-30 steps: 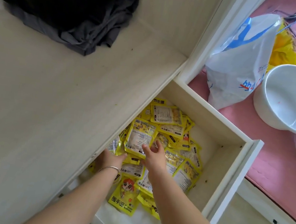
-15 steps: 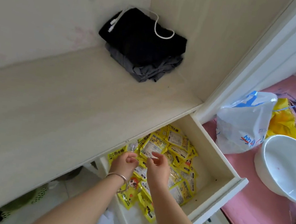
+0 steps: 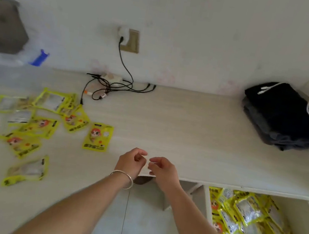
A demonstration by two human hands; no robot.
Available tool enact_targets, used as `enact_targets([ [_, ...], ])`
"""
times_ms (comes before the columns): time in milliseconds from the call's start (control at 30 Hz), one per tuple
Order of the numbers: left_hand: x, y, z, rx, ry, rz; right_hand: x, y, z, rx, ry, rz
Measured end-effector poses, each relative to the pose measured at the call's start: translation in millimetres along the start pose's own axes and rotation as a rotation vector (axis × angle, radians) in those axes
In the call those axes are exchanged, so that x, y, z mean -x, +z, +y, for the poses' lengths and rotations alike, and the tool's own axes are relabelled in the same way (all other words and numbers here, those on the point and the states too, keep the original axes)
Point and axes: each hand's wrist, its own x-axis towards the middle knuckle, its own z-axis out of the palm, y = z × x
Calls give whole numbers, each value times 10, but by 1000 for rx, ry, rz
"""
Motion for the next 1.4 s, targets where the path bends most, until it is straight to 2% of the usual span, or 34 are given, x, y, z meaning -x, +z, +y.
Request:
enact_targets([
  [167, -58, -1245, -702, -41, -58, 171, -116, 1111, -330, 100, 6, -142],
  [267, -46, -1795, -1166, -98, -82, 238, -228, 1582, -370, 179, 1, -142],
  [400, 21, -2302, -1662, -464, -135, 215, -353, 1947, -459, 359, -35, -62],
  [533, 19, -2579, -1995, -692, -207, 113, -620, 2134, -536, 527, -45, 101],
  [667, -86, -2637, -2033, -761, -235, 124, -867, 2218, -679, 619, 32, 245],
  [800, -246, -2652, -1946, -771, -319, 118, -1072, 2302, -761, 669, 111, 256],
  [900, -332, -2674, -1942, -822, -389, 91, -1211, 2350, -806, 682, 103, 193],
  [1000, -341, -2681, -1949, -783, -437, 85, -1261, 2433, -876, 593, 115, 123],
  [1067, -344, -2693, -1951, -654, -476, 136, -1253, 2478, -907, 546, 125, 132],
  [1233, -470, -2883, -1922, -297, -539, 455, -1239, 2517, -972, 157, 149, 280],
  [1300, -567, -2963, -1951, -117, -583, 566, -1259, 2550, -1032, 132, 144, 301],
  [1400, -730, -3006, -2006, 52, -656, 626, -1322, 2605, -1122, 151, 129, 284],
])
